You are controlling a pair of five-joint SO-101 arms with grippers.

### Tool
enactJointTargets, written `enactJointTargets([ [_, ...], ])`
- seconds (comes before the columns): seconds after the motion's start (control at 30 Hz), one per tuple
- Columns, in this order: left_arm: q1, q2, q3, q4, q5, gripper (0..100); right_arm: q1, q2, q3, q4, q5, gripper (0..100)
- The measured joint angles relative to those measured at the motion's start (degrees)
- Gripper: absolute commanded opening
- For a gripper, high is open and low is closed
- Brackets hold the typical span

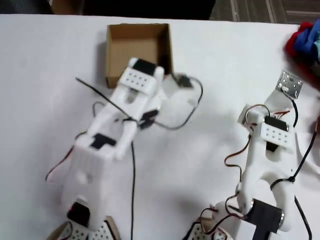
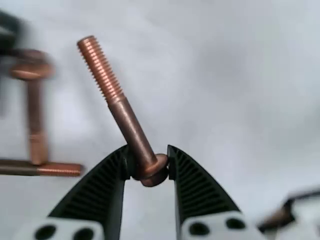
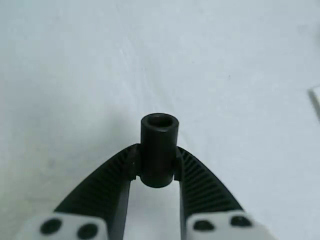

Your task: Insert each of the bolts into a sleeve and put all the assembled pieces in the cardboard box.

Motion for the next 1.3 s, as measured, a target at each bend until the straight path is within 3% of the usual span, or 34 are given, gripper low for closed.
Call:
enactJointTargets([
  [0.13,-1.23,-13.36,18.73,0.0,-17.14,2,0.0,0.0,0.0,0.0,0.0,2.0],
  [0.23,-2.9,-19.34,24.09,0.0,-25.32,2,0.0,0.0,0.0,0.0,0.0,2.0],
  [0.47,-8.7,-20.13,25.41,-1.93,-28.31,3,0.0,0.0,0.0,0.0,0.0,2.0],
  [0.63,-10.29,-12.48,25.41,-1.93,-24.53,3,0.0,0.0,0.0,0.0,0.0,2.0],
  [0.83,-10.99,-7.3,24.88,-1.93,-19.6,21,-2.73,0.0,0.35,0.0,0.0,2.0],
  [1.07,-15.82,-7.38,15.12,-1.67,-14.51,20,-3.52,0.0,0.35,0.0,0.0,2.0],
  [1.17,-16.35,-8.62,11.08,-0.88,-8.44,20,-3.52,0.0,0.35,0.0,0.0,2.0],
  [1.3,-16.09,-12.04,12.13,-0.7,6.59,20,-3.52,0.0,0.35,0.0,0.0,2.0],
])
